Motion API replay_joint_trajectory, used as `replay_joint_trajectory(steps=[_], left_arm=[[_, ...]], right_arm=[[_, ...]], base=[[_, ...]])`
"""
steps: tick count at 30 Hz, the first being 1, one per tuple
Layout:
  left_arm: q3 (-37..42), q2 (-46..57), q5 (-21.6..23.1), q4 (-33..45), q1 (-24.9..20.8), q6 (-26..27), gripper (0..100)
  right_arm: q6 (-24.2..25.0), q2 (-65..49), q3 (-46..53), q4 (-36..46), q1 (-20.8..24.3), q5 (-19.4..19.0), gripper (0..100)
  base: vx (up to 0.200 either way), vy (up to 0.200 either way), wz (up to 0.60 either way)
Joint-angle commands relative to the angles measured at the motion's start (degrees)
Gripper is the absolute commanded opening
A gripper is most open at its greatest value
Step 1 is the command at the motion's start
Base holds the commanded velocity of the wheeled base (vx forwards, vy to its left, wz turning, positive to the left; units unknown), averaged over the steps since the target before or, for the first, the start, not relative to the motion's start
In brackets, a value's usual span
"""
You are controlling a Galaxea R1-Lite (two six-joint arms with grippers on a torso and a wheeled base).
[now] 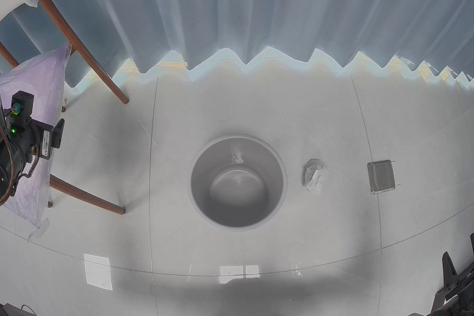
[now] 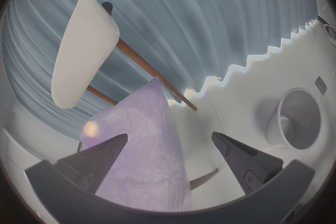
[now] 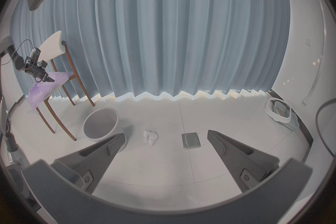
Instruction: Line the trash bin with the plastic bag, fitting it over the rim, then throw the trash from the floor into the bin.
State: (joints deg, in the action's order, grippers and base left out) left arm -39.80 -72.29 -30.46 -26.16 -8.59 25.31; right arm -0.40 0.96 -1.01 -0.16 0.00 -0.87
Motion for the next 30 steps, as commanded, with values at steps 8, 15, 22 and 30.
replay_joint_trajectory(steps=[8, 15, 22, 30], left_arm=[[-0.01, -1.89, -0.12, -0.82, 3.15, 0.36, 100], [-0.72, -3.21, -0.21, -1.35, 4.99, 0.8, 100], [-0.72, -5.05, -0.03, -4.86, 7.19, 4.22, 100], [-1.07, -6.81, -0.03, -5.22, 7.28, 4.22, 100]], right_arm=[[-0.04, -0.96, 0.92, -0.02, 0.0, -0.01, 100], [0.05, -0.96, 0.92, -0.02, 0.0, -0.01, 100], [-0.04, -0.96, 0.92, -0.02, 0.0, -0.01, 100], [-0.04, -0.96, 0.92, -0.02, 0.0, -0.01, 100]], base=[[0.0, 0.0, 0.0], [0.0, 0.0, 0.0], [0.0, 0.0, 0.0], [0.0, 0.0, 0.0]])
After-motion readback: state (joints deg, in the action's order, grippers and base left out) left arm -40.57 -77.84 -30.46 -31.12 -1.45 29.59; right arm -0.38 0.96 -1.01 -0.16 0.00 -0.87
